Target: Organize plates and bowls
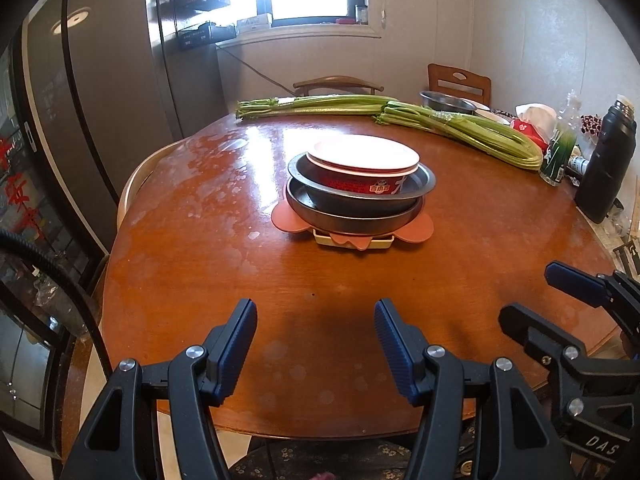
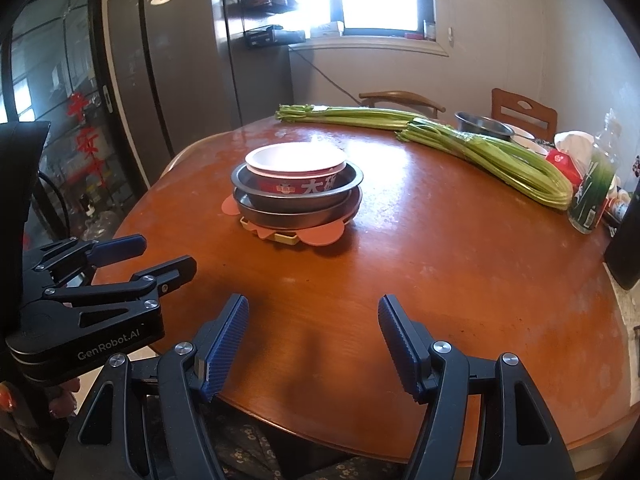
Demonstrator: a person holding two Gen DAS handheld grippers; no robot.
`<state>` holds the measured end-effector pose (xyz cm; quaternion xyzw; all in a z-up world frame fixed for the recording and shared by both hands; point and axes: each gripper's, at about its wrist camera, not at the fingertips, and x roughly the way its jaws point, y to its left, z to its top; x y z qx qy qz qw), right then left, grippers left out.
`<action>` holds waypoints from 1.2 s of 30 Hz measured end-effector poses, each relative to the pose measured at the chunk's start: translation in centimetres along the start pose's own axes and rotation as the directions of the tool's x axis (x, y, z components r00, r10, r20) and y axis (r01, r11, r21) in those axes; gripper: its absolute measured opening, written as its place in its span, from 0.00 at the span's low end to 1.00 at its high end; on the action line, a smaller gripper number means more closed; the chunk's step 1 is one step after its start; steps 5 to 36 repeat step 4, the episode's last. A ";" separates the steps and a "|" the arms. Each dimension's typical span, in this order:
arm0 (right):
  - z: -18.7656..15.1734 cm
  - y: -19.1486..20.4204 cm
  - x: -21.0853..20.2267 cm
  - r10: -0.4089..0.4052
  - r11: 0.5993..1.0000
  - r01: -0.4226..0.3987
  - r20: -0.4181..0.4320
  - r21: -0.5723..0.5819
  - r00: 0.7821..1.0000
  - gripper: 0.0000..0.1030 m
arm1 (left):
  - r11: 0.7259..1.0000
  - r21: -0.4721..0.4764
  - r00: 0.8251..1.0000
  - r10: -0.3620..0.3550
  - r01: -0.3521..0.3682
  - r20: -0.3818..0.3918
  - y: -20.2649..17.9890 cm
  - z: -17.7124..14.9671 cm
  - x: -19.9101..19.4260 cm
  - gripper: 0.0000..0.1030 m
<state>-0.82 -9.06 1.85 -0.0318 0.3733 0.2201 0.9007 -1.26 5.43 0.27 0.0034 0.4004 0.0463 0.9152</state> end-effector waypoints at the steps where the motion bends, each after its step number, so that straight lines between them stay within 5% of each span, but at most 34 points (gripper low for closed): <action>1: 0.0 -0.2 0.1 -0.004 1.000 0.004 -0.002 0.005 1.000 0.67 | 1.000 -0.001 1.000 0.001 -0.001 -0.004 0.0 0.0 0.1 0.59; 36: 0.2 -1.5 0.4 -0.007 1.000 0.007 -0.002 0.026 1.000 0.67 | 1.000 -0.013 1.000 0.001 -0.001 -0.017 0.8 0.5 1.0 0.59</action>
